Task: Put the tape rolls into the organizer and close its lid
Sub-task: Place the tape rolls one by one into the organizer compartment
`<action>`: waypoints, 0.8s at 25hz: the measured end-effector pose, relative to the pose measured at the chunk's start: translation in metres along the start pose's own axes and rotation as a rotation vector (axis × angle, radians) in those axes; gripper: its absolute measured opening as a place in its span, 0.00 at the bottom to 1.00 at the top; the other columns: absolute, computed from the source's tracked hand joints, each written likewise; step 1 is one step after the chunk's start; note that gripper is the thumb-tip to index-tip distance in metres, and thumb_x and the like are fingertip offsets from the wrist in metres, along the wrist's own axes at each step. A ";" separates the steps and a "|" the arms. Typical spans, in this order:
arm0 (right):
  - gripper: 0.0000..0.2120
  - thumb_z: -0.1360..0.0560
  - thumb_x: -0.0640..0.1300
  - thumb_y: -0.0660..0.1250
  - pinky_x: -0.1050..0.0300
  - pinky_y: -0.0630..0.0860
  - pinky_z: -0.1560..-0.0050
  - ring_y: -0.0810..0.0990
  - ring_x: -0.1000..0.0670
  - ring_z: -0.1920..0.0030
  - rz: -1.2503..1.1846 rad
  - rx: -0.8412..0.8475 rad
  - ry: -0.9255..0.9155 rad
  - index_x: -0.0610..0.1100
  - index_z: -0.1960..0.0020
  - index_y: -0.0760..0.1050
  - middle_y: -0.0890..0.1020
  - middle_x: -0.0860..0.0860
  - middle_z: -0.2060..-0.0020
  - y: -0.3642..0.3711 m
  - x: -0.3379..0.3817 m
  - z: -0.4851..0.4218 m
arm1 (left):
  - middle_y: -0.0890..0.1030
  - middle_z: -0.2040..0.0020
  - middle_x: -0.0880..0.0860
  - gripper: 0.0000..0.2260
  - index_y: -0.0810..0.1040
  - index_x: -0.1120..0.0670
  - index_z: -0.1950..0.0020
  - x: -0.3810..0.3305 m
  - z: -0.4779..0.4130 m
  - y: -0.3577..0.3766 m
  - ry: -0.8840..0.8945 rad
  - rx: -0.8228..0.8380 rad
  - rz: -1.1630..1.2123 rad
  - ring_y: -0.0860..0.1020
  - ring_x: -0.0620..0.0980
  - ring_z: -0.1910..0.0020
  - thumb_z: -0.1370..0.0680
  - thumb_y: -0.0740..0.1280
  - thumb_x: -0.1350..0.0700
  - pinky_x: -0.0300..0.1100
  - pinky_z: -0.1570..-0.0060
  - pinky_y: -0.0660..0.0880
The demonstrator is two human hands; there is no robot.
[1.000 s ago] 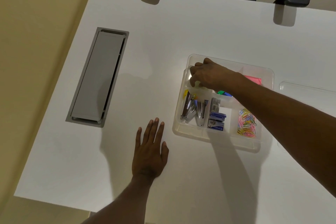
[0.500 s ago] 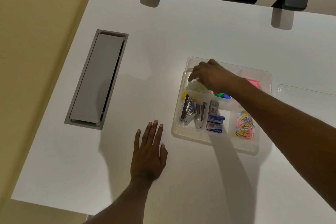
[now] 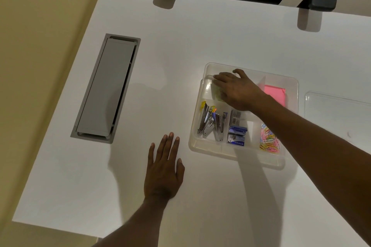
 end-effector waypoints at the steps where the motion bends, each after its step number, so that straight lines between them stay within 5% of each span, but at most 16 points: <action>1: 0.24 0.18 0.49 0.58 0.41 0.56 0.23 0.66 0.47 0.23 -0.007 0.004 0.002 0.46 0.24 0.66 0.68 0.47 0.23 0.002 0.000 0.001 | 0.52 0.11 0.47 0.29 0.43 0.42 0.13 0.001 0.000 0.001 0.001 -0.003 0.001 0.50 0.48 0.12 0.14 0.45 0.41 0.58 0.14 0.51; 9: 0.24 0.21 0.43 0.62 0.40 0.55 0.24 0.65 0.47 0.22 0.108 -0.023 -0.078 0.45 0.25 0.68 0.69 0.48 0.23 -0.003 0.002 0.000 | 0.51 0.11 0.46 0.31 0.42 0.42 0.13 0.001 0.000 0.004 0.003 -0.018 -0.003 0.48 0.47 0.12 0.14 0.50 0.43 0.58 0.14 0.51; 20: 0.20 0.24 0.36 0.63 0.44 0.55 0.25 0.71 0.49 0.27 0.048 0.000 -0.182 0.49 0.35 0.77 0.79 0.51 0.34 -0.002 0.010 0.000 | 0.53 0.12 0.48 0.29 0.42 0.42 0.13 0.002 0.001 0.004 0.007 -0.022 -0.002 0.51 0.49 0.12 0.14 0.44 0.40 0.60 0.14 0.54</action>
Point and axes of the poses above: each hand's wrist, its own z-axis away from the middle knuckle, its own y-axis out of the palm, x = y × z, the point moved 1 cm from there along -z, towards the middle knuckle
